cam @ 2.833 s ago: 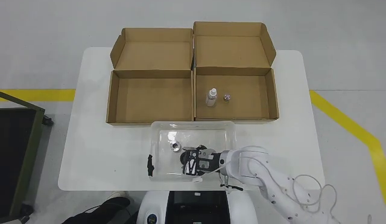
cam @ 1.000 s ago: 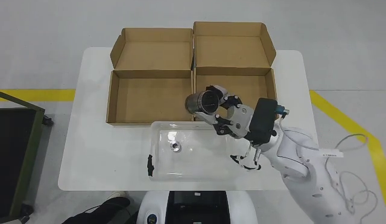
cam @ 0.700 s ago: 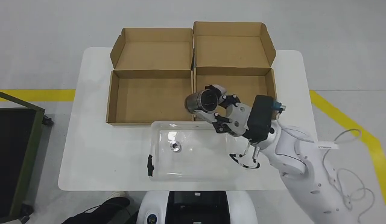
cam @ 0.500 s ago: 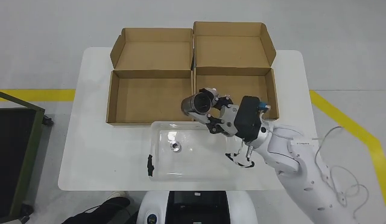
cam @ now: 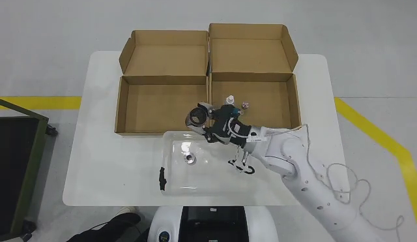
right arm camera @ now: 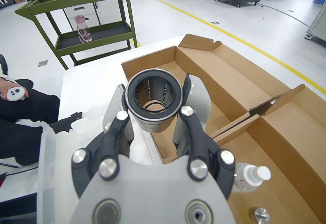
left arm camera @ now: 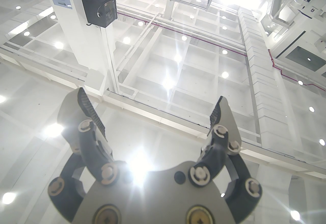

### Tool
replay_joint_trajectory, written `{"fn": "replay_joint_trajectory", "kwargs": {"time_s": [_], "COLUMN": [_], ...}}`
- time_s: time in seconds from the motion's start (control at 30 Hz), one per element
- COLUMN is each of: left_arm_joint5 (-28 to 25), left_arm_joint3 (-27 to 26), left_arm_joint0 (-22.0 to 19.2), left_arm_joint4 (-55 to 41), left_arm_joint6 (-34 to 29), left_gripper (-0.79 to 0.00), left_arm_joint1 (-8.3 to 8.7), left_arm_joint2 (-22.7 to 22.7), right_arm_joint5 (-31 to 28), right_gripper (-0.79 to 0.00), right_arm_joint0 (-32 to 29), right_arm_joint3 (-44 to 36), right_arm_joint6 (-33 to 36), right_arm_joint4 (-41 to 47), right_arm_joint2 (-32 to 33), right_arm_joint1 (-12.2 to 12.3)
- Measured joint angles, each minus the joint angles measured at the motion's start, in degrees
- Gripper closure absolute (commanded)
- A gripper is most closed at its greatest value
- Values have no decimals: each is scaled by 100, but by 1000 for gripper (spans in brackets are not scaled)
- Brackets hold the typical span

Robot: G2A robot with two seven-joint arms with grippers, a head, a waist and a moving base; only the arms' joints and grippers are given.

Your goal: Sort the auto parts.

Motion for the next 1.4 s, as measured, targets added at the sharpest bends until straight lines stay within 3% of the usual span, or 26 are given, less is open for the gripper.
{"fn": "replay_joint_trajectory", "kwargs": {"time_s": [0.77,0.87,0.97,1.4], "left_arm_joint5": [0,0,0,0], "left_arm_joint3": [0,0,0,0], "left_arm_joint0": [0,0,0,0], "left_arm_joint4": [0,0,0,0], "left_arm_joint6": [0,0,0,0], "left_gripper": [-785,-785,-785,-785], "left_arm_joint1": [0,0,0,0], "left_arm_joint2": [0,0,0,0], "right_arm_joint5": [509,523,490,379], "right_gripper": [0,-132,-206,-339], "right_arm_joint0": [1474,1550,1615,1681], "right_arm_joint3": [1975,2129,2226,2422], "right_arm_joint6": [633,730,817,1066], "right_arm_joint4": [-275,-297,-328,-475], "right_arm_joint2": [-1178,-1228,-1259,-1260], "right_arm_joint1": [-662,-717,-761,-871]}}
